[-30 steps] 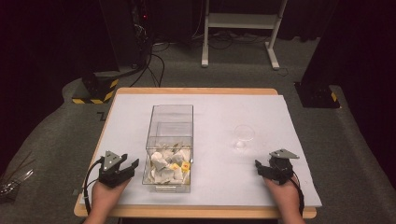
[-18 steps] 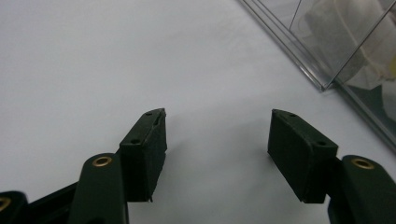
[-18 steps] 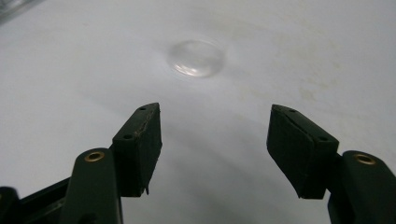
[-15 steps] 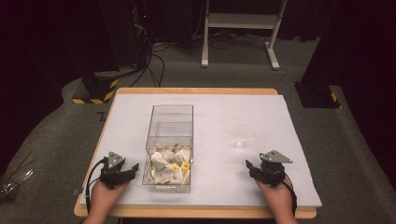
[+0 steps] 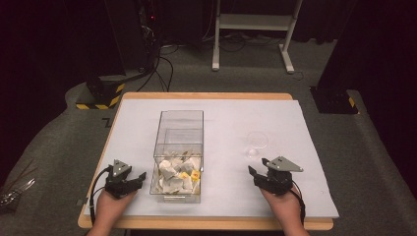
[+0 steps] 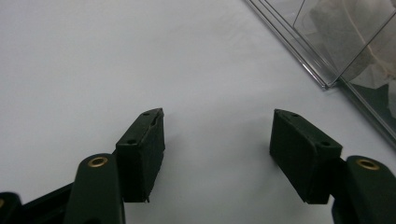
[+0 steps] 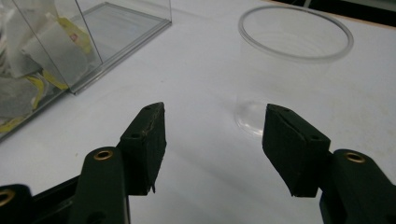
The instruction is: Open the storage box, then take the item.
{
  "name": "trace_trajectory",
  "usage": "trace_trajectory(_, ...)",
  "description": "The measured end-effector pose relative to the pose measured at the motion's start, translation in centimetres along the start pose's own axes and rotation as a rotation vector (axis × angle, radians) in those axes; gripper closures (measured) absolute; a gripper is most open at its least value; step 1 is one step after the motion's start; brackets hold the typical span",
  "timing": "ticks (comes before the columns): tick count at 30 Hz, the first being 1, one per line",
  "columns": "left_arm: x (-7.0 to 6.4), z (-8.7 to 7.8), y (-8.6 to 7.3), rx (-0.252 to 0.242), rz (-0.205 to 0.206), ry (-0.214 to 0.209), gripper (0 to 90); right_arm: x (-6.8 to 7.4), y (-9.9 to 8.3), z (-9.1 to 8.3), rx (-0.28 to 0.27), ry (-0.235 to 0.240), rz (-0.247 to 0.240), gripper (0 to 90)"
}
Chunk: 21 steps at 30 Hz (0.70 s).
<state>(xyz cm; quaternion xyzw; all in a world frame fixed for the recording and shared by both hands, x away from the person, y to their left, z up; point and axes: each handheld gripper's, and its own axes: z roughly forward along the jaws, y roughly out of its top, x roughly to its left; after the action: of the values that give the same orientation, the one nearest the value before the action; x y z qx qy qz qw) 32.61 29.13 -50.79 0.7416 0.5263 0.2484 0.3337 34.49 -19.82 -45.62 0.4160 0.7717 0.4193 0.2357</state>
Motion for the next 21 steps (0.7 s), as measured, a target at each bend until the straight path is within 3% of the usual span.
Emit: trace_trajectory(21, 0.0, 0.0, 0.0, -0.002, -0.002, 0.001, 35.3, 4.9, 3.9, 0.5, -0.080, 0.095, -0.061, 38.9)
